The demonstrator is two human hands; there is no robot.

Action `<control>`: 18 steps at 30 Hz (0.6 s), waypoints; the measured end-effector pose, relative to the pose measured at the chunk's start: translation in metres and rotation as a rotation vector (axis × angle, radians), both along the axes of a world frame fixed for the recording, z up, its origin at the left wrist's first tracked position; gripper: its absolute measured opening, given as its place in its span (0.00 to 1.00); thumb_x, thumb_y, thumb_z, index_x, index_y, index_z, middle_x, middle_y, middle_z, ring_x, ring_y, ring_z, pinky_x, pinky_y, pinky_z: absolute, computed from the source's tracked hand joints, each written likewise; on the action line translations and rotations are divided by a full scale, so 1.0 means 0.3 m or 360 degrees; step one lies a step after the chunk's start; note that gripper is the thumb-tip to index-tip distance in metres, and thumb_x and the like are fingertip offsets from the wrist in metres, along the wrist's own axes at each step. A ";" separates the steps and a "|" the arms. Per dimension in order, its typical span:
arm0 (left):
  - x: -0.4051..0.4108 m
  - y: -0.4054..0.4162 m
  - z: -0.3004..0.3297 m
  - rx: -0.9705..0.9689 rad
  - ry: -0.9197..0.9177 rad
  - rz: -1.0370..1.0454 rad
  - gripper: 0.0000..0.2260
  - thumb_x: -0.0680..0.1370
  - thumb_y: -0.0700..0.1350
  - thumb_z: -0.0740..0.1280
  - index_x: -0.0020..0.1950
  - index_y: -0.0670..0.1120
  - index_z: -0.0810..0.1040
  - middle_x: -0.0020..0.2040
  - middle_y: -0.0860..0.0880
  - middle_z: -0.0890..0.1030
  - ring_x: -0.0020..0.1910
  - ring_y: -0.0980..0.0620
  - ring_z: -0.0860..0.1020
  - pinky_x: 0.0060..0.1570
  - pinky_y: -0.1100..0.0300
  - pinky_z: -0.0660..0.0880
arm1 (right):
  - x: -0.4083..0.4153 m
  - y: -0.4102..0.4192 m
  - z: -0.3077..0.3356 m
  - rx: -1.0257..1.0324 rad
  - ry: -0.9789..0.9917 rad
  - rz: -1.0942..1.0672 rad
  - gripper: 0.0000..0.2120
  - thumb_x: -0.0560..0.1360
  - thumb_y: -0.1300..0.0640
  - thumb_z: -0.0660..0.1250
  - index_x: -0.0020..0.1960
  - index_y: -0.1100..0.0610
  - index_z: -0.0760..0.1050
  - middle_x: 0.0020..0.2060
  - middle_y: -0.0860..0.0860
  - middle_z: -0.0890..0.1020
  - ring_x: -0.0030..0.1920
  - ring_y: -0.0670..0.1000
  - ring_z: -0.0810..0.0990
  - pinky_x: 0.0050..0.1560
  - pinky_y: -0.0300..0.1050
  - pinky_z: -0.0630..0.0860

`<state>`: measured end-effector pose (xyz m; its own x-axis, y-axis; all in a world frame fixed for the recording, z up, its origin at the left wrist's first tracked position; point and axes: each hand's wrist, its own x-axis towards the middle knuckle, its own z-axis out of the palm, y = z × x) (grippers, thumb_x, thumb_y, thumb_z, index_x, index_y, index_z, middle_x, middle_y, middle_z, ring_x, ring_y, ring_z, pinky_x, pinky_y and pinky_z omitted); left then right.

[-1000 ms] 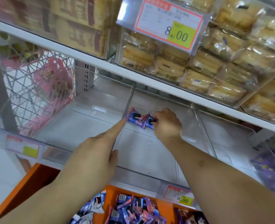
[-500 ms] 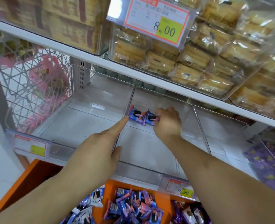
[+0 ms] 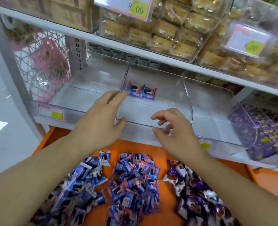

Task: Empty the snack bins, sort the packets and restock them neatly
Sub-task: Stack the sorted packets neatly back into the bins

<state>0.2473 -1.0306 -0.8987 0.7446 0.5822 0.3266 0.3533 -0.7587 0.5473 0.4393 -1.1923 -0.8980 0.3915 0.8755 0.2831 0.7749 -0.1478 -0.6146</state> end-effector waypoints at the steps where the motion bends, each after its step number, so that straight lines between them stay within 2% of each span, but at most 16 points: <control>1: -0.014 -0.031 0.006 -0.0021 0.0006 -0.0032 0.30 0.80 0.48 0.68 0.81 0.55 0.62 0.75 0.53 0.68 0.71 0.54 0.69 0.69 0.61 0.67 | -0.022 -0.046 -0.028 -0.0074 0.0046 0.0060 0.13 0.76 0.61 0.75 0.56 0.46 0.80 0.53 0.45 0.77 0.53 0.46 0.80 0.48 0.35 0.77; 5: -0.037 -0.160 -0.102 -0.0221 0.0344 -0.0256 0.20 0.82 0.51 0.67 0.74 0.55 0.71 0.65 0.57 0.75 0.60 0.60 0.75 0.62 0.65 0.71 | -0.043 -0.154 -0.233 -0.0542 0.0095 0.0143 0.09 0.78 0.58 0.74 0.53 0.46 0.79 0.50 0.42 0.76 0.51 0.42 0.77 0.48 0.31 0.71; 6: -0.037 -0.186 -0.163 -0.0235 0.0475 -0.0318 0.19 0.82 0.52 0.67 0.73 0.55 0.72 0.65 0.57 0.75 0.61 0.59 0.75 0.62 0.65 0.71 | -0.035 -0.168 -0.302 -0.0672 0.0091 0.0136 0.09 0.78 0.58 0.74 0.54 0.47 0.79 0.50 0.43 0.76 0.50 0.42 0.77 0.49 0.32 0.71; 8: -0.032 -0.218 -0.297 -0.0262 0.0749 -0.0427 0.20 0.82 0.53 0.66 0.73 0.56 0.70 0.69 0.56 0.75 0.65 0.56 0.76 0.66 0.59 0.73 | -0.008 -0.184 -0.437 -0.0935 0.0110 0.0109 0.11 0.78 0.57 0.73 0.59 0.49 0.78 0.52 0.45 0.74 0.51 0.46 0.77 0.54 0.42 0.76; 10: -0.017 -0.225 -0.417 -0.0333 0.0960 -0.0452 0.21 0.82 0.54 0.66 0.75 0.57 0.68 0.73 0.53 0.72 0.67 0.52 0.75 0.68 0.55 0.73 | 0.032 -0.184 -0.550 -0.1134 0.0138 0.0067 0.18 0.79 0.55 0.73 0.68 0.50 0.76 0.57 0.48 0.75 0.56 0.51 0.78 0.59 0.43 0.75; 13: 0.039 -0.202 -0.560 -0.0472 0.1052 -0.0393 0.23 0.82 0.53 0.67 0.77 0.56 0.67 0.74 0.50 0.71 0.69 0.50 0.74 0.68 0.53 0.73 | 0.097 -0.168 -0.681 -0.1200 0.0216 -0.0096 0.29 0.78 0.52 0.74 0.77 0.50 0.70 0.69 0.53 0.75 0.65 0.55 0.78 0.61 0.44 0.75; 16: 0.125 -0.165 -0.704 -0.0514 0.1039 -0.0243 0.27 0.81 0.53 0.68 0.79 0.54 0.65 0.74 0.48 0.73 0.69 0.47 0.75 0.68 0.52 0.74 | 0.137 -0.141 -0.794 -0.1127 0.0310 -0.0190 0.32 0.76 0.55 0.73 0.78 0.47 0.69 0.72 0.53 0.71 0.66 0.56 0.77 0.63 0.46 0.77; 18: 0.191 -0.143 -0.804 -0.0547 0.1009 -0.0153 0.28 0.81 0.54 0.68 0.80 0.53 0.65 0.73 0.46 0.73 0.68 0.45 0.75 0.67 0.51 0.74 | 0.161 -0.111 -0.870 -0.1105 0.0335 -0.0225 0.34 0.75 0.59 0.73 0.78 0.46 0.68 0.75 0.52 0.68 0.71 0.57 0.74 0.69 0.48 0.75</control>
